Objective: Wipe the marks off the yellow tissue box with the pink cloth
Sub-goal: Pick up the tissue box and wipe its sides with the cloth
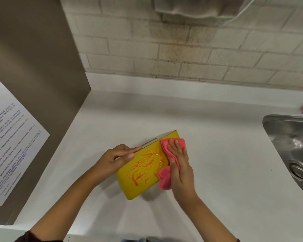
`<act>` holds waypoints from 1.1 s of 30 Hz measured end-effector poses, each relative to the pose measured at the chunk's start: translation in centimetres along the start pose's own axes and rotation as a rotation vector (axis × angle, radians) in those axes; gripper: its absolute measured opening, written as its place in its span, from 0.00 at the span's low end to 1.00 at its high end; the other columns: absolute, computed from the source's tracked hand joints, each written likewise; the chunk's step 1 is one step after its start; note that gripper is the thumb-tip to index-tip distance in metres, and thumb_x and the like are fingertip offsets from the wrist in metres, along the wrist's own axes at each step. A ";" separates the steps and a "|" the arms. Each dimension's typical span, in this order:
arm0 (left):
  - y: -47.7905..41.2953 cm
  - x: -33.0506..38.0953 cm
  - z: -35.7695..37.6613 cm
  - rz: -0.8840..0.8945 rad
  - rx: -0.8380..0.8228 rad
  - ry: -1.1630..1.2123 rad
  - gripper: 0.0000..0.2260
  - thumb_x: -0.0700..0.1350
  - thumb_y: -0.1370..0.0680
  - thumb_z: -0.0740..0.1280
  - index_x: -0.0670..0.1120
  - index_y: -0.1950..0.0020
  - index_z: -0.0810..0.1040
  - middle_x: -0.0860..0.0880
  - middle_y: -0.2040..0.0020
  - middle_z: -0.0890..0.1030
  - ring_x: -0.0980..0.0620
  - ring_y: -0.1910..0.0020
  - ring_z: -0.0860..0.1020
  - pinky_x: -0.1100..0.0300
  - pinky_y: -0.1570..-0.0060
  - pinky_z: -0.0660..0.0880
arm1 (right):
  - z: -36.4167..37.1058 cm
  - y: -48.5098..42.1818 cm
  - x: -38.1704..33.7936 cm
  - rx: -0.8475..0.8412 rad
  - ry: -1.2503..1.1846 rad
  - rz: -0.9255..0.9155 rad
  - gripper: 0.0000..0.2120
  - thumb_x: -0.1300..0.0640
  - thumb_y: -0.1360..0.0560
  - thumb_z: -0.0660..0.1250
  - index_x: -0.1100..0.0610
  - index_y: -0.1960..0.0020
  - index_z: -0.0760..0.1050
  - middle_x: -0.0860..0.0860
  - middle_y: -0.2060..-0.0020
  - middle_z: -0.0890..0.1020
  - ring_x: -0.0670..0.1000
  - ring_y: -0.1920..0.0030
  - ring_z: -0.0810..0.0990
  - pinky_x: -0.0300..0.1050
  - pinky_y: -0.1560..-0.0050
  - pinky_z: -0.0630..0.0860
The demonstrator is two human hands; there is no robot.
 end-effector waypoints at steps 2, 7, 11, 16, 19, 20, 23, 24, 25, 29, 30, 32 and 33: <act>0.0 0.0 0.1 -0.003 0.008 0.000 0.14 0.52 0.28 0.62 0.60 0.44 0.78 0.48 0.54 0.74 0.53 0.49 0.76 0.62 0.50 0.72 | 1.1 0.3 -0.5 -0.012 0.030 -0.006 0.20 0.54 0.20 0.50 0.49 0.29 0.66 0.39 0.28 0.65 0.42 0.24 0.54 0.45 0.24 0.50; 0.0 0.2 0.0 -0.016 0.023 -0.027 0.15 0.53 0.28 0.60 0.59 0.42 0.77 0.41 0.51 0.74 0.49 0.47 0.76 0.60 0.48 0.72 | 1.0 0.9 -0.8 -0.269 0.166 -0.224 0.21 0.57 0.19 0.50 0.50 0.27 0.64 0.43 0.28 0.65 0.45 0.25 0.57 0.44 0.24 0.46; 0.1 0.1 0.0 -0.009 0.012 -0.030 0.16 0.52 0.28 0.61 0.58 0.41 0.76 0.43 0.52 0.74 0.50 0.47 0.76 0.62 0.48 0.71 | -1.0 0.3 0.0 -0.158 0.081 -0.160 0.20 0.57 0.19 0.51 0.45 0.31 0.69 0.38 0.30 0.69 0.43 0.27 0.62 0.48 0.25 0.54; 0.2 0.0 0.1 -0.003 0.007 -0.020 0.15 0.52 0.28 0.62 0.61 0.42 0.76 0.47 0.54 0.72 0.54 0.49 0.75 0.66 0.52 0.73 | 1.4 0.0 -0.9 -0.026 -0.019 0.008 0.20 0.53 0.20 0.50 0.43 0.30 0.65 0.37 0.29 0.66 0.41 0.25 0.56 0.47 0.25 0.52; 0.2 0.0 0.0 -0.006 0.010 -0.017 0.14 0.52 0.28 0.61 0.61 0.43 0.77 0.47 0.54 0.73 0.54 0.49 0.76 0.67 0.52 0.73 | 1.8 0.3 -1.3 -0.144 0.083 -0.110 0.20 0.55 0.20 0.49 0.47 0.29 0.65 0.39 0.29 0.65 0.42 0.25 0.56 0.44 0.24 0.48; 0.2 0.0 0.0 -0.008 0.010 -0.016 0.14 0.52 0.28 0.61 0.61 0.43 0.77 0.47 0.54 0.73 0.54 0.49 0.76 0.67 0.52 0.73 | 1.6 0.5 -1.3 -0.199 0.123 -0.169 0.20 0.56 0.19 0.50 0.48 0.29 0.65 0.39 0.28 0.65 0.43 0.25 0.58 0.43 0.24 0.47; 0.1 0.1 -0.1 -0.014 0.006 -0.022 0.15 0.53 0.28 0.61 0.60 0.42 0.77 0.44 0.52 0.74 0.52 0.47 0.76 0.65 0.51 0.73 | 0.0 0.5 -0.5 -0.264 0.139 -0.256 0.20 0.58 0.20 0.52 0.46 0.30 0.67 0.37 0.29 0.67 0.44 0.27 0.63 0.44 0.25 0.52; 0.2 0.1 -0.1 -0.013 0.004 -0.024 0.15 0.53 0.28 0.61 0.59 0.42 0.77 0.42 0.51 0.74 0.51 0.47 0.76 0.65 0.50 0.73 | -0.7 0.4 -0.2 -0.227 0.113 -0.239 0.20 0.58 0.20 0.52 0.44 0.31 0.68 0.36 0.31 0.69 0.45 0.28 0.65 0.47 0.25 0.54; 0.2 0.1 -0.1 -0.010 0.002 -0.027 0.15 0.53 0.28 0.61 0.59 0.42 0.77 0.41 0.50 0.74 0.51 0.47 0.76 0.64 0.49 0.72 | -1.1 0.2 -0.1 -0.177 0.078 -0.207 0.21 0.57 0.20 0.52 0.42 0.32 0.69 0.36 0.31 0.70 0.45 0.28 0.66 0.49 0.26 0.56; 0.2 0.1 0.1 -0.005 0.001 -0.021 0.15 0.53 0.27 0.60 0.59 0.41 0.76 0.45 0.53 0.73 0.52 0.47 0.76 0.64 0.49 0.72 | 0.9 0.2 -0.6 -0.101 0.022 -0.087 0.21 0.55 0.20 0.51 0.40 0.30 0.66 0.32 0.30 0.65 0.41 0.25 0.56 0.44 0.25 0.50; 0.2 0.1 0.1 -0.008 0.008 -0.017 0.15 0.53 0.28 0.60 0.60 0.42 0.77 0.46 0.53 0.73 0.52 0.48 0.76 0.64 0.50 0.72 | 1.5 0.3 -0.8 -0.110 0.037 -0.080 0.21 0.55 0.20 0.50 0.43 0.29 0.65 0.33 0.29 0.65 0.40 0.25 0.54 0.43 0.25 0.48; 0.2 0.1 0.1 -0.014 0.020 -0.013 0.15 0.53 0.27 0.60 0.61 0.43 0.77 0.47 0.54 0.72 0.53 0.49 0.76 0.65 0.51 0.72 | 2.0 0.5 -1.0 -0.161 0.088 -0.119 0.21 0.55 0.20 0.50 0.48 0.28 0.65 0.38 0.28 0.65 0.43 0.24 0.55 0.44 0.24 0.46; 0.2 0.0 0.1 -0.014 0.023 -0.012 0.14 0.53 0.27 0.60 0.61 0.43 0.77 0.47 0.54 0.73 0.53 0.48 0.76 0.65 0.51 0.72 | 2.1 0.6 -1.2 -0.204 0.114 -0.159 0.21 0.56 0.19 0.50 0.49 0.28 0.65 0.38 0.28 0.64 0.43 0.24 0.56 0.44 0.24 0.46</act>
Point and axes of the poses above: each hand's wrist, its own y-axis away from the middle knuckle, its own z-axis out of the palm, x = y × z, the point moved 6 cm from there along -y, towards the middle knuckle
